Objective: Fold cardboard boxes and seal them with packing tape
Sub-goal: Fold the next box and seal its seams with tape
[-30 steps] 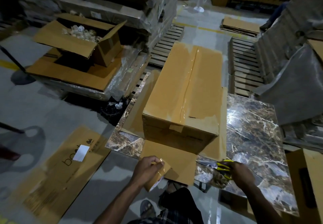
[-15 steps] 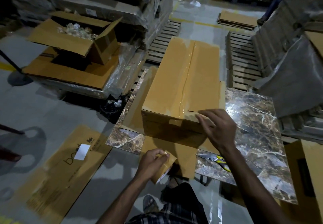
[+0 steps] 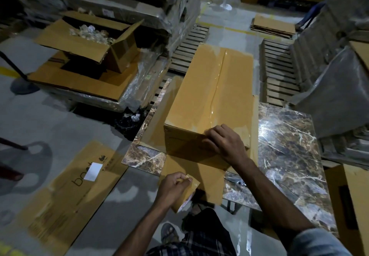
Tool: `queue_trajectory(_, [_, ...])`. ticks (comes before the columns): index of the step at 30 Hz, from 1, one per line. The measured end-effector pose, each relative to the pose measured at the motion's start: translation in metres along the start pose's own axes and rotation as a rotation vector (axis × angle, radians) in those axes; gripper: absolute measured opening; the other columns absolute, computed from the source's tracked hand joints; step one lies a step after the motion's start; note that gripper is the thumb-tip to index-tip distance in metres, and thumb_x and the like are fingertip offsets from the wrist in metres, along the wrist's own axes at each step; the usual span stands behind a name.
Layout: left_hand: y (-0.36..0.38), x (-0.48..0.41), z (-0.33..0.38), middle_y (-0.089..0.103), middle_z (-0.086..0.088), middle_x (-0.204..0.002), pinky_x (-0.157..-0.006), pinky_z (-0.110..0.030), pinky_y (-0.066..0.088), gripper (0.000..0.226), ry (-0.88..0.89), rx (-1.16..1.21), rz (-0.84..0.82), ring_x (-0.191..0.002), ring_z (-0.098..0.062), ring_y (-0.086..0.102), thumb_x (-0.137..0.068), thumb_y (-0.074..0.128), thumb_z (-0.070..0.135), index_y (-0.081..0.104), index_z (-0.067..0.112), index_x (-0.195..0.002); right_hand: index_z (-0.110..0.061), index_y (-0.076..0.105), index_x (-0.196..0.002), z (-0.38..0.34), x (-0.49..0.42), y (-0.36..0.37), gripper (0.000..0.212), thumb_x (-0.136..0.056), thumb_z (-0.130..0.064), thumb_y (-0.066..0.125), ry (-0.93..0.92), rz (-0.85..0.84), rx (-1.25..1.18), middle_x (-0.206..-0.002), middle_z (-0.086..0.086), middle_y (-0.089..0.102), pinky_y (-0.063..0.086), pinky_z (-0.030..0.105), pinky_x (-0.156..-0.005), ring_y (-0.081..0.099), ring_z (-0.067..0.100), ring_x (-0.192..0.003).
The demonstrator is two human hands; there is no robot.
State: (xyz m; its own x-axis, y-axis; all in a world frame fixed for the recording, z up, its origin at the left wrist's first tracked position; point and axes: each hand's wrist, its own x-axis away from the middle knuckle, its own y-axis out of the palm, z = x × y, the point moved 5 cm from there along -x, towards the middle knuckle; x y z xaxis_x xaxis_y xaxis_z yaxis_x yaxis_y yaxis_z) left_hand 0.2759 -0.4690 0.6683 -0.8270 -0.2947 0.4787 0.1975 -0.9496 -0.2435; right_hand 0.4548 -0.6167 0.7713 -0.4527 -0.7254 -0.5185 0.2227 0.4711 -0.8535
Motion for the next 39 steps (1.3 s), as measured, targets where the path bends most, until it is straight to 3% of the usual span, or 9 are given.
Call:
queue_trajectory(5, [0.0,0.001,-0.002,0.064,0.015,-0.066,-0.068,-0.028,0.044,0.027,-0.018,0.048,-0.021,-0.07,-0.012,0.06,-0.085,0.076,0.047,0.068,0.022,-0.075,-0.014,0.059,-0.132,-0.003,0.003,0.0,0.041,-0.099,-0.038,0.064,0.018,-0.07,-0.004,-0.121,0.009,0.061,0.053,0.037,-0.068,0.053,0.021,-0.094])
queue_trajectory(10, [0.0,0.0,0.003,0.071,0.01,-0.075,-0.07,-0.028,0.047,0.025,-0.019,0.035,-0.011,-0.075,-0.013,0.064,-0.089,0.076,0.039,0.073,0.015,-0.087,-0.02,0.072,-0.107,-0.015,-0.015,-0.006,0.049,-0.09,-0.066,0.067,0.177,-0.001,0.062,-0.101,0.001,0.067,0.044,0.032,-0.067,0.054,0.017,-0.087])
queue_trajectory(14, [0.002,0.0,0.001,0.071,0.011,-0.074,-0.07,-0.028,0.048,0.018,-0.033,0.038,-0.006,-0.072,-0.013,0.064,-0.091,0.077,0.036,0.073,0.02,-0.084,-0.017,0.069,-0.092,-0.018,-0.015,0.003,0.042,-0.092,-0.059,0.069,0.231,0.108,0.15,-0.093,0.002,0.065,0.04,0.033,-0.063,0.052,0.02,-0.08])
queue_trajectory(20, [0.001,0.006,-0.001,0.063,0.013,-0.061,-0.063,-0.026,0.041,0.023,-0.017,0.015,-0.011,-0.06,-0.009,0.056,-0.093,0.075,0.037,0.068,0.022,-0.077,-0.014,0.056,-0.109,-0.021,-0.006,0.006,0.045,-0.089,-0.049,0.077,0.072,0.035,0.255,-0.104,0.008,0.062,0.042,0.035,-0.065,0.051,0.024,-0.082])
queue_trajectory(25, [0.002,0.009,0.0,0.06,0.016,-0.06,-0.061,-0.024,0.039,0.023,-0.015,0.012,-0.013,-0.058,-0.004,0.053,-0.093,0.075,0.038,0.067,0.023,-0.077,-0.016,0.067,-0.11,-0.014,-0.003,0.001,0.039,-0.095,-0.051,0.068,0.091,0.02,0.091,-0.108,0.004,0.063,0.046,0.033,-0.066,0.052,0.019,-0.085])
queue_trajectory(28, [0.0,0.008,0.002,0.066,0.014,-0.065,-0.066,-0.027,0.043,0.023,-0.024,0.033,-0.01,-0.064,-0.009,0.059,-0.089,0.075,0.043,0.069,0.024,-0.078,-0.017,0.065,-0.112,-0.01,0.001,-0.003,0.027,-0.098,-0.039,0.068,0.072,0.075,0.074,-0.106,0.005,0.065,0.047,0.035,-0.064,0.054,0.019,-0.084])
queue_trajectory(31, [-0.001,0.009,0.008,0.062,0.009,-0.062,-0.064,-0.028,0.042,0.027,-0.017,0.029,-0.016,-0.061,-0.014,0.056,-0.084,0.074,0.049,0.068,0.024,-0.076,-0.016,0.057,-0.115,-0.014,-0.001,0.0,0.032,-0.098,-0.041,0.066,0.035,0.037,0.178,-0.109,0.008,0.062,0.043,0.034,-0.065,0.052,0.022,-0.084])
queue_trajectory(35, [-0.002,0.014,0.021,0.058,0.007,-0.061,-0.064,-0.03,0.04,0.028,0.01,0.038,-0.034,-0.06,-0.015,0.051,-0.08,0.071,0.054,0.069,0.026,-0.077,-0.018,0.056,-0.119,-0.015,0.0,0.0,0.045,-0.09,-0.048,0.073,0.111,-0.019,0.137,-0.115,0.007,0.061,0.045,0.034,-0.07,0.054,0.023,-0.09])
queue_trajectory(39, [-0.008,0.022,0.04,0.077,0.01,-0.082,-0.077,-0.038,0.056,0.031,0.021,0.043,-0.035,-0.081,-0.02,0.071,-0.076,0.067,0.06,0.073,0.031,-0.087,-0.015,0.068,-0.116,-0.02,0.015,-0.021,0.041,-0.089,-0.043,0.078,0.29,0.098,-0.106,-0.113,0.005,0.067,0.049,0.03,-0.079,0.058,0.018,-0.099])
